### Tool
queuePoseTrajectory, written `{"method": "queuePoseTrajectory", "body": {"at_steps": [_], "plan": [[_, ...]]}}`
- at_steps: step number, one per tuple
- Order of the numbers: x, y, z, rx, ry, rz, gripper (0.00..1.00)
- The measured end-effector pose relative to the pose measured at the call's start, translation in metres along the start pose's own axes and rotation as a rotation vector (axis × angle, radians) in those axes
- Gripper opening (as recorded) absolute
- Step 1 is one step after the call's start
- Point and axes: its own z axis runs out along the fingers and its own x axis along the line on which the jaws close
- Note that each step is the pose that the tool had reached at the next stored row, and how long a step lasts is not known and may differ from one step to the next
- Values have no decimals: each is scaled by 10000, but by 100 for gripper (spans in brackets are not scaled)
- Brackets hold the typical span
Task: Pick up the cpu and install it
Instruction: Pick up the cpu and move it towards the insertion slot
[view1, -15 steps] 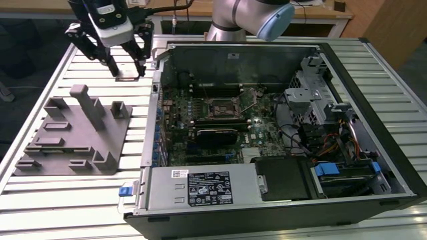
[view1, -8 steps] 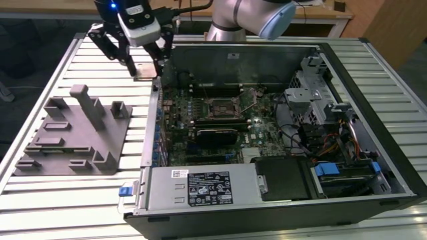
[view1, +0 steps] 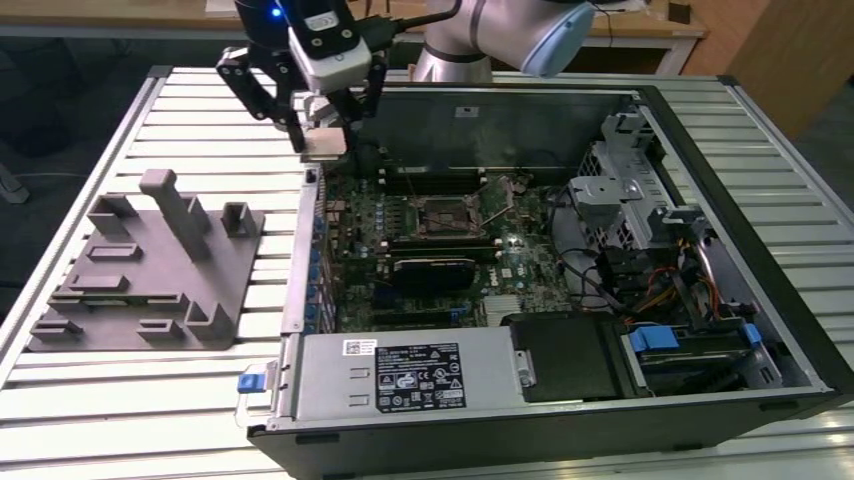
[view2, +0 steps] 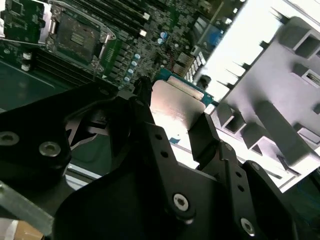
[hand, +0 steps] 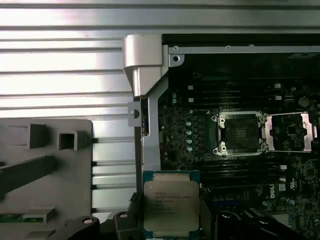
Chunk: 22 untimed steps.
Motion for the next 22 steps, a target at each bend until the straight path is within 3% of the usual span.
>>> {"method": "queuePoseTrajectory", "body": {"at_steps": [10,17,22], "plan": [[-370,18,47,1,55,-29,54],[-530,23,112,-14,80,-302,54],[-619,25,172,-13,205,-361,54]]}}
